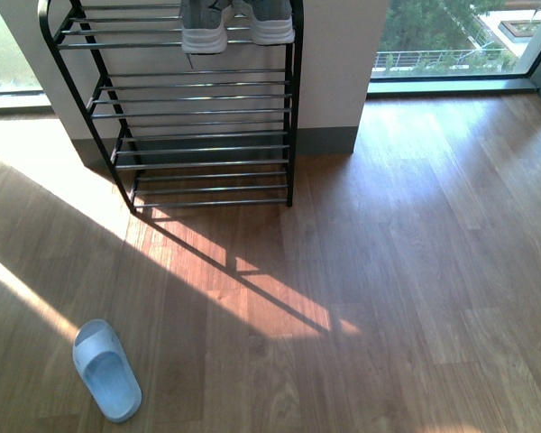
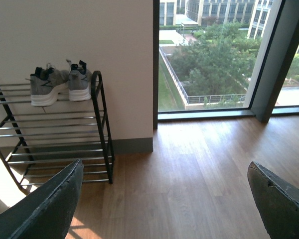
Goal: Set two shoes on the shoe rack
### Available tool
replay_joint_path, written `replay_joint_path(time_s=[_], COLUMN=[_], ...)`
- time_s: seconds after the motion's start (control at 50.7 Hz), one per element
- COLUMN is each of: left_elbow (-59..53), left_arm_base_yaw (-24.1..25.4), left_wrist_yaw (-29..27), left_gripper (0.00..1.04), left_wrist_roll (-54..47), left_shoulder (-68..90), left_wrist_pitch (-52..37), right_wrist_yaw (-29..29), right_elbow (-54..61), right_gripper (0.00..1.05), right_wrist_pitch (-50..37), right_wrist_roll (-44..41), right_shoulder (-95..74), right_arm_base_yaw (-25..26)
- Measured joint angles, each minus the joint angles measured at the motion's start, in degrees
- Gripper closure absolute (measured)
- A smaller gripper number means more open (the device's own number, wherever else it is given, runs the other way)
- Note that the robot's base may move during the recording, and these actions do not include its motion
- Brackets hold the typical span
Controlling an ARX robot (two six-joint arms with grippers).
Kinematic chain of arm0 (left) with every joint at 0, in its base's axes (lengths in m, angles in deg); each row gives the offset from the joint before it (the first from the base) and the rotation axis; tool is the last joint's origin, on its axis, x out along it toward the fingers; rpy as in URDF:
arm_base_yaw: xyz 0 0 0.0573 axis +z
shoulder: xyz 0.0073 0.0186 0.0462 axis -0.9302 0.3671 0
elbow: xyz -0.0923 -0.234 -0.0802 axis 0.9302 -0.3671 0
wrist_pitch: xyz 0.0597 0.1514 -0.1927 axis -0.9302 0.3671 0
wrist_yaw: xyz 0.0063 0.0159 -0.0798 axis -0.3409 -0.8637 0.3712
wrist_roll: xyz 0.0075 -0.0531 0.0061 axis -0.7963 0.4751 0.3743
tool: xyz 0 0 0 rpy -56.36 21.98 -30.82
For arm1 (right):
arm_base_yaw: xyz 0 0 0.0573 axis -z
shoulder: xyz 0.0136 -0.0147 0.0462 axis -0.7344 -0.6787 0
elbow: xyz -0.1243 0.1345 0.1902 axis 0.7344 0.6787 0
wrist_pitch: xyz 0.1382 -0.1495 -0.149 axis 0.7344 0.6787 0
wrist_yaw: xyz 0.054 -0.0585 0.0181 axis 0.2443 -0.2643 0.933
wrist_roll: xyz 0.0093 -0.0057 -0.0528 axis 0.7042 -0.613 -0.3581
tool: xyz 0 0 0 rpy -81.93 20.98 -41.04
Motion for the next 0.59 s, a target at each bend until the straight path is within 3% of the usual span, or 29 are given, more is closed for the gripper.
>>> replay_joint_path(time_s=[0.592], left_elbow=[0.0], left_arm_base_yaw=[0.0], left_wrist_yaw=[0.0], left_gripper=[0.09], left_wrist_roll=[0.0], left_shoulder=[0.0], left_wrist_pitch=[0.0], right_wrist_yaw=[0.0], right_elbow=[0.0], right_gripper=[0.09], right_wrist_pitch=[0.0], right_wrist_roll=[0.0], right_shoulder=[0.0], right_arm_base_yaw=[0.0])
